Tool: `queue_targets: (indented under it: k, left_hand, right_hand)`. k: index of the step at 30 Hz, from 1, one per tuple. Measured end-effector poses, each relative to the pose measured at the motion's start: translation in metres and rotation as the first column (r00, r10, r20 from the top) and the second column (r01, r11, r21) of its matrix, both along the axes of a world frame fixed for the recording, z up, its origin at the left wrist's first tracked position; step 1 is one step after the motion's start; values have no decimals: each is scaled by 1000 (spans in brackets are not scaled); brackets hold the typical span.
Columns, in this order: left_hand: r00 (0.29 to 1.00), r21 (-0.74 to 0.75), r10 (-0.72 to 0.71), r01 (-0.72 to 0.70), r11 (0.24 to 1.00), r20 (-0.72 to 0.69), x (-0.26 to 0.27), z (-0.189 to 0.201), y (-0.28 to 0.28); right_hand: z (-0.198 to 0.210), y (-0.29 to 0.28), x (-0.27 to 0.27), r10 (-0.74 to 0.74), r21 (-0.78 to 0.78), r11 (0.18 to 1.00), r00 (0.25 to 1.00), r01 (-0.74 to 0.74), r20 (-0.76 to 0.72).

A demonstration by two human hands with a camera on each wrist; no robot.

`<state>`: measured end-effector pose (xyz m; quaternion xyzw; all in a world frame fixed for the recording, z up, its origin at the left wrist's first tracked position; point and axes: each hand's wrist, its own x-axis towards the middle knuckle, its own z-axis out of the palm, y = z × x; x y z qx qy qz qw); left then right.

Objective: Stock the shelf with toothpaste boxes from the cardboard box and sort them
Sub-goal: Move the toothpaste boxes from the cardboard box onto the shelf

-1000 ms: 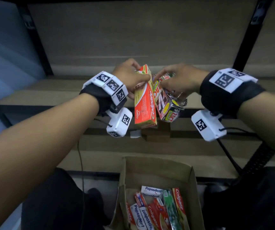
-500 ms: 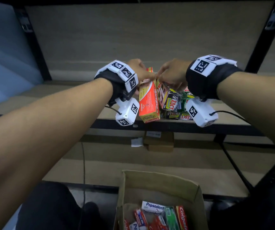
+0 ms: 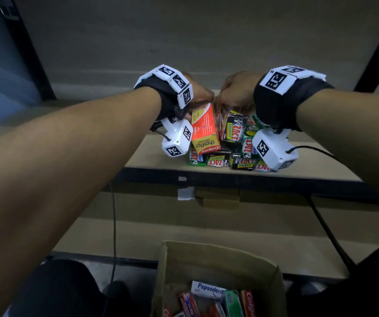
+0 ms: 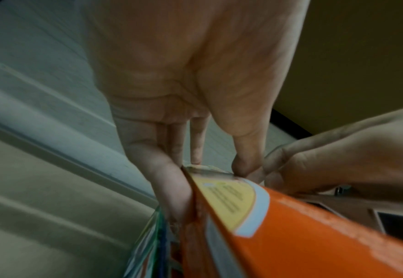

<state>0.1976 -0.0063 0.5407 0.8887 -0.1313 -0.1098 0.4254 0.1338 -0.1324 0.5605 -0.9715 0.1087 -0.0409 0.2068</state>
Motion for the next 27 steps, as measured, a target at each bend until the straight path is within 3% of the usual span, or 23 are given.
queue_targets:
  k: [6, 10, 16, 19, 22, 25, 27]
  left_hand:
    - [994, 67, -26, 33, 997, -102, 15, -9, -1]
    - [998, 171, -17, 8, 985, 56, 23, -12, -5]
    - [997, 115, -64, 68, 991, -38, 10, -9, 1]
    - [991, 50, -83, 89, 995, -109, -3, -5, 9]
    - [993, -6, -78, 77, 997, -94, -17, 0, 18]
    - [994, -25, -75, 74, 997, -74, -36, 8, 23]
    - [997, -32, -53, 51, 998, -57, -54, 14, 23]
  right_hand:
    - [-8, -6, 12, 1, -94, 996, 998, -6, -56]
    - [-12, -9, 13, -9, -138, 990, 1000, 6, -23]
    - [-4, -8, 0, 1, -121, 993, 994, -14, -108]
    - [2, -9, -15, 14, -119, 993, 997, -23, -80]
    - [7, -5, -28, 53, -128, 990, 994, -65, -95]
    - [9, -1, -39, 83, -274, 956, 991, -110, -109]
    - [10, 1, -51, 102, -256, 959, 991, -120, -81]
